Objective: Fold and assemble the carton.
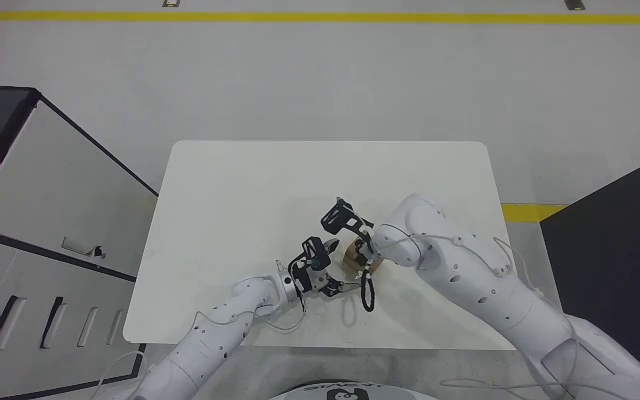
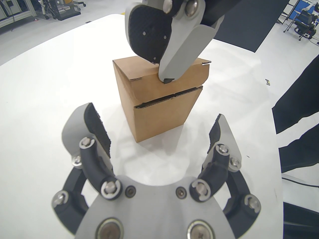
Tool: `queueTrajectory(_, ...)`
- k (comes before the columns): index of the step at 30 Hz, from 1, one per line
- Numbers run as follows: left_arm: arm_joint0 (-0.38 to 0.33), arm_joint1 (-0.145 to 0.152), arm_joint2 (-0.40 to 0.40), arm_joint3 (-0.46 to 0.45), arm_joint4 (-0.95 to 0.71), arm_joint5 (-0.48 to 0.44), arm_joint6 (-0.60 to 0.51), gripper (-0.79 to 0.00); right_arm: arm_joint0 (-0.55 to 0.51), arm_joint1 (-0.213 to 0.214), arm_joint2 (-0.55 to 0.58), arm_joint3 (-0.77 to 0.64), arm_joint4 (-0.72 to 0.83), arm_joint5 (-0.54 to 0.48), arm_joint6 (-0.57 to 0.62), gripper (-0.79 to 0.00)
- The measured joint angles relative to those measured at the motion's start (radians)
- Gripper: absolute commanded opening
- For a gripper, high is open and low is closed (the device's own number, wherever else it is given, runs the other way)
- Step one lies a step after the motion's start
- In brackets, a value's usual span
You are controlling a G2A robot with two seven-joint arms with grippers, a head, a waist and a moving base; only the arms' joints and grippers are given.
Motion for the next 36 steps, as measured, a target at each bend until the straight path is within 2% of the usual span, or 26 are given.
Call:
queueTrajectory(23,0.0,0.0,0.0,0.0,0.0,0.0,0.0,0.0,-0.007,-0.004,0.008,0.001,-0.007,-0.001,0.0,-0.785)
queueTrajectory(36,0.0,0.0,0.0,0.0,0.0,0.0,0.0,0.0,-0.013,-0.008,0.013,-0.002,-0.016,-0.003,0.0,-0.785)
